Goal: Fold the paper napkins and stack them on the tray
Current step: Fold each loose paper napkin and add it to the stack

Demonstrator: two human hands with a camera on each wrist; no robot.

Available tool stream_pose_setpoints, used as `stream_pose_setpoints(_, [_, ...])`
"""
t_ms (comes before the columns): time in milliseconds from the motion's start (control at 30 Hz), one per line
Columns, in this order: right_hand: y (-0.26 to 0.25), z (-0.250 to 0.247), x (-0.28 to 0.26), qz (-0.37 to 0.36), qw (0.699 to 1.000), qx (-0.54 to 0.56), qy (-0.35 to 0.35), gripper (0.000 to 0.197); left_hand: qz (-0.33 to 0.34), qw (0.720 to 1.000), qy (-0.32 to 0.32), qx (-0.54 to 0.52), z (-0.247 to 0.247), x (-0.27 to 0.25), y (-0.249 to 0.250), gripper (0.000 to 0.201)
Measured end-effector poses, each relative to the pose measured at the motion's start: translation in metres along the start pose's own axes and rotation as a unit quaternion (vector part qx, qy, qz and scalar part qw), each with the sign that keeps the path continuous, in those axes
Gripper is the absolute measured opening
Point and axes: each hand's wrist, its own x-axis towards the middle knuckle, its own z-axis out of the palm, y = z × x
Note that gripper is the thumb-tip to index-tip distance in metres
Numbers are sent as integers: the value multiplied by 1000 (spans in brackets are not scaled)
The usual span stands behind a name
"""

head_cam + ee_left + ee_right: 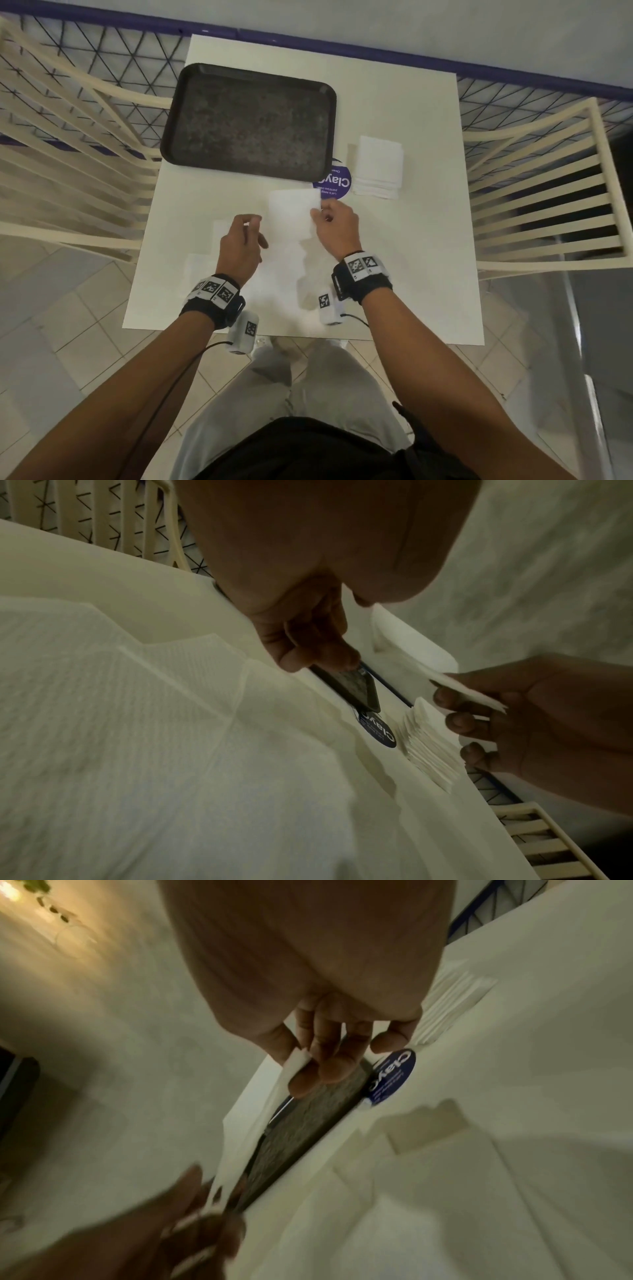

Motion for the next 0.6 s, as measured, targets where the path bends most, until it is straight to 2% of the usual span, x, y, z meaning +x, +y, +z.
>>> stream_pose_setpoints(100, [8,-34,37,14,999,-3,44,12,-8,999,-32,14,8,1,-5,29])
stream_pose_setpoints(267, [27,-88,101,37,993,-35,109,23,-33,998,-51,35,14,2,-14,24])
stream_pose_setpoints(433, [43,-117,144,73,989,-42,123,25,-70,993,-61,71,17,6,-22,20])
stream_pose_setpoints(600, [54,-122,164,92,987,-59,115,25,-83,991,-59,92,16,5,-30,21])
